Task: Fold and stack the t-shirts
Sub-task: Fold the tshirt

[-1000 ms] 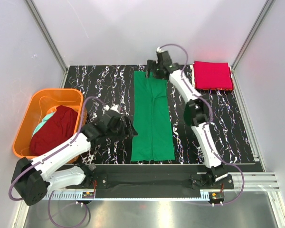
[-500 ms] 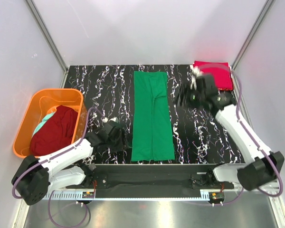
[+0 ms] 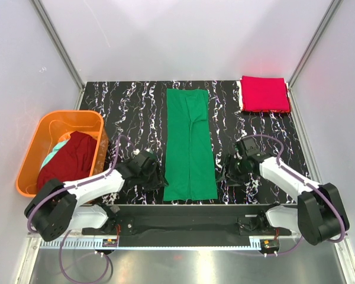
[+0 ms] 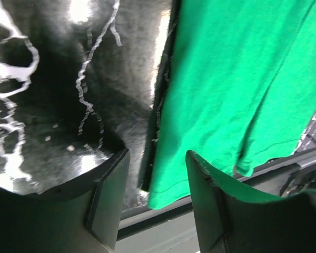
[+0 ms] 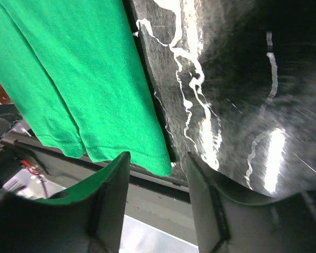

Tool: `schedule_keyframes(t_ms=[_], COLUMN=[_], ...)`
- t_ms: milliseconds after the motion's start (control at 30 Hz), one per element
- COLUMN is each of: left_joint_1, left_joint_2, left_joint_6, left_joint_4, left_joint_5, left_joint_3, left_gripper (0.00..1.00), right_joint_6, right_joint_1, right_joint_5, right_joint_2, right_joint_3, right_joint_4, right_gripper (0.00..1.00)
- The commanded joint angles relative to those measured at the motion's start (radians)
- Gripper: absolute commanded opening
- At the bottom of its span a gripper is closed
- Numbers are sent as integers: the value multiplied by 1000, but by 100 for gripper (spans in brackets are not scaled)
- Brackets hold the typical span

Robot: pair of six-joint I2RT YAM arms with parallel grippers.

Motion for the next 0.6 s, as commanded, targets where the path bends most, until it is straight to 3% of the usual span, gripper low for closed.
schedule_keyframes(t_ms=[0,267,433,567], left_joint_1=[-15,-91,-160,-203], left_joint_2=[41,94,40,-3], left_joint_6=[-28,-84,-186,-243], left_joint_4=[27,-33,-158,-168], left_joint_5=[11,-39,-163,-168], left_joint_3=[-34,-24,-23,-57], left_gripper=[54,54,56,56], right_joint_6=[57,74,95,118], right_joint_1=[7,44,69,98], right_joint_5=[-98,-111,-115,-115], right_joint_2=[29,108,79,70], right_joint_3=[-62,-118,-153,-167], right_joint_4=[165,253,262,265], right_gripper=[53,51,50,49])
